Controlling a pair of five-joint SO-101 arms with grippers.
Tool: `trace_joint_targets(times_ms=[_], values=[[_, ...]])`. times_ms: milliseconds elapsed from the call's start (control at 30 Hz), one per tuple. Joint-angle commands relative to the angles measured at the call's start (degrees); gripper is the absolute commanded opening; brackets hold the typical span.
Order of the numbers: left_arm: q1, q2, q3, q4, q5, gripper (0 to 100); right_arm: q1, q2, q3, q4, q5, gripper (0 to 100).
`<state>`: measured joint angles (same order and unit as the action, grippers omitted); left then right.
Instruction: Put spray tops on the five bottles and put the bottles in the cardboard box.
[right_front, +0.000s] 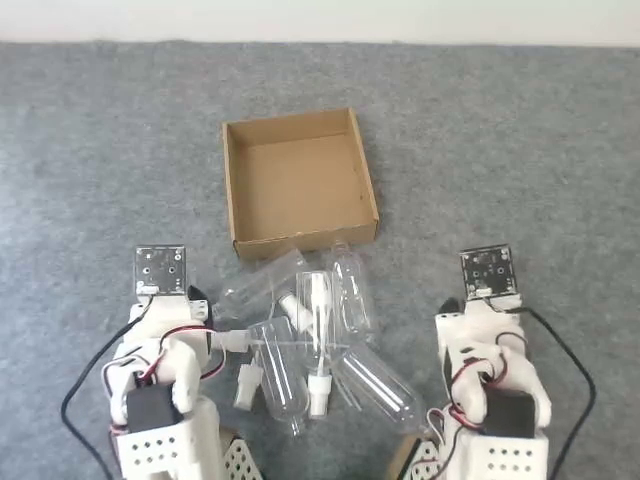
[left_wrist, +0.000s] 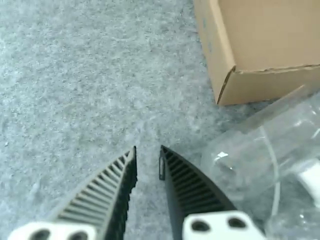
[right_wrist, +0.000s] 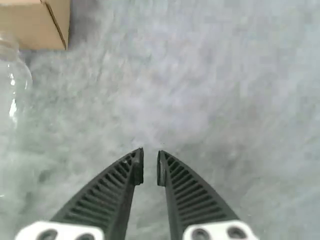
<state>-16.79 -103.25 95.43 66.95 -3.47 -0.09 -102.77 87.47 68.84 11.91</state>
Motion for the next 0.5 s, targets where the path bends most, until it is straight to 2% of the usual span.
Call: trace_joint_targets(times_ms=[0,267,467], values=[[-0.4,-1.0,-3.6,0.2,-0.4,8,1.6,-1.1,-7.6,-2.4,10.1,3.2],[-0.3,-1.0,-3.3,0.1,-0.4,8,1.4,-0.4,-17.9,-1.8,10.8,3.2],[-0.2,-1.0,-3.3,0.0,-0.4,8,-4.8,-0.4,-24.0,0.7,10.7,3.2]])
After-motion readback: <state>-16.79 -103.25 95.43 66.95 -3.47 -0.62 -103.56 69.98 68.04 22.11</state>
